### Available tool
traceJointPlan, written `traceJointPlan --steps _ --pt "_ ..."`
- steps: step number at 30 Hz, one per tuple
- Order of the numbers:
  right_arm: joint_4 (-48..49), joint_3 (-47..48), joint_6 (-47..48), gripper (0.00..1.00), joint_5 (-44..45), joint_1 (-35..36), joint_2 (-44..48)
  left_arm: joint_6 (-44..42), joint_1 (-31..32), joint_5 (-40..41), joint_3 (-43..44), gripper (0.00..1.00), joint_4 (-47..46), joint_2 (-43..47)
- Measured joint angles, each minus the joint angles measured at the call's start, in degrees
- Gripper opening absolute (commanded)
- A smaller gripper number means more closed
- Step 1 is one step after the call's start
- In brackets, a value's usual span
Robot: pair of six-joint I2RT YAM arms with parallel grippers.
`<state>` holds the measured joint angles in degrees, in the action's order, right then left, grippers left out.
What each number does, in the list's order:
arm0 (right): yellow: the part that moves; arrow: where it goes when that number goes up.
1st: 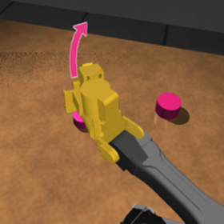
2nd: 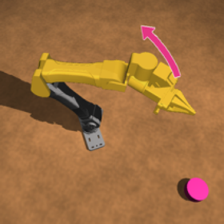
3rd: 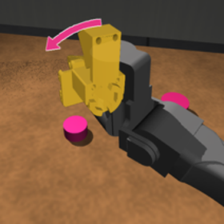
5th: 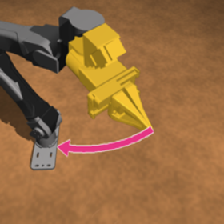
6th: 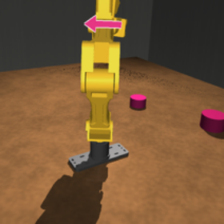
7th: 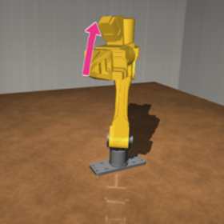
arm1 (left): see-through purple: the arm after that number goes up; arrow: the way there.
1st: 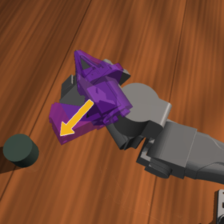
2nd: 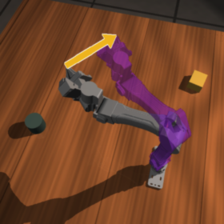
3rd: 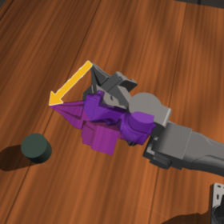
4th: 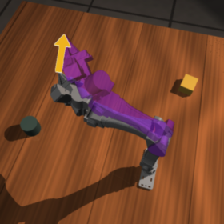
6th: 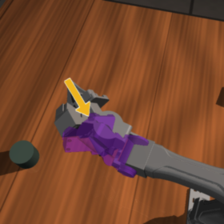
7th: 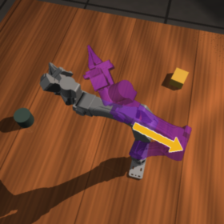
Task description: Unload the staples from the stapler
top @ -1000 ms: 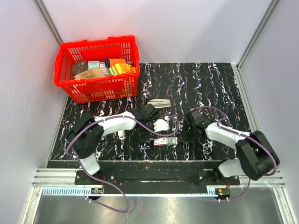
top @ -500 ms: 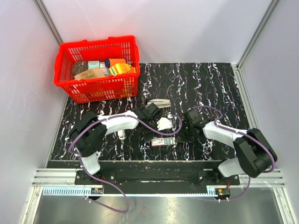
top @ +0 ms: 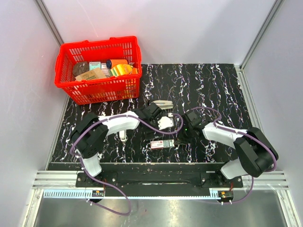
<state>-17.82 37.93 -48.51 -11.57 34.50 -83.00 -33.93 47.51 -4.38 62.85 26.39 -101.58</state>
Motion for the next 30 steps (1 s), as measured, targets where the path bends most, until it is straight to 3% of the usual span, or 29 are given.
traceJointPlan --steps 8,16,30 --pt "0.0 0.0 -0.2 0.13 0.0 0.0 0.0 -1.8 -9.2 1.3 -2.6 0.89 -0.2 2.3" --pt "0.0 0.0 -0.4 0.13 0.0 0.0 0.0 -2.7 -0.7 -0.6 -7.9 0.89 1.1 7.0" --pt "0.0 0.0 -0.9 0.13 0.0 0.0 0.0 -0.7 1.5 -2.1 -6.4 0.89 0.3 5.3"
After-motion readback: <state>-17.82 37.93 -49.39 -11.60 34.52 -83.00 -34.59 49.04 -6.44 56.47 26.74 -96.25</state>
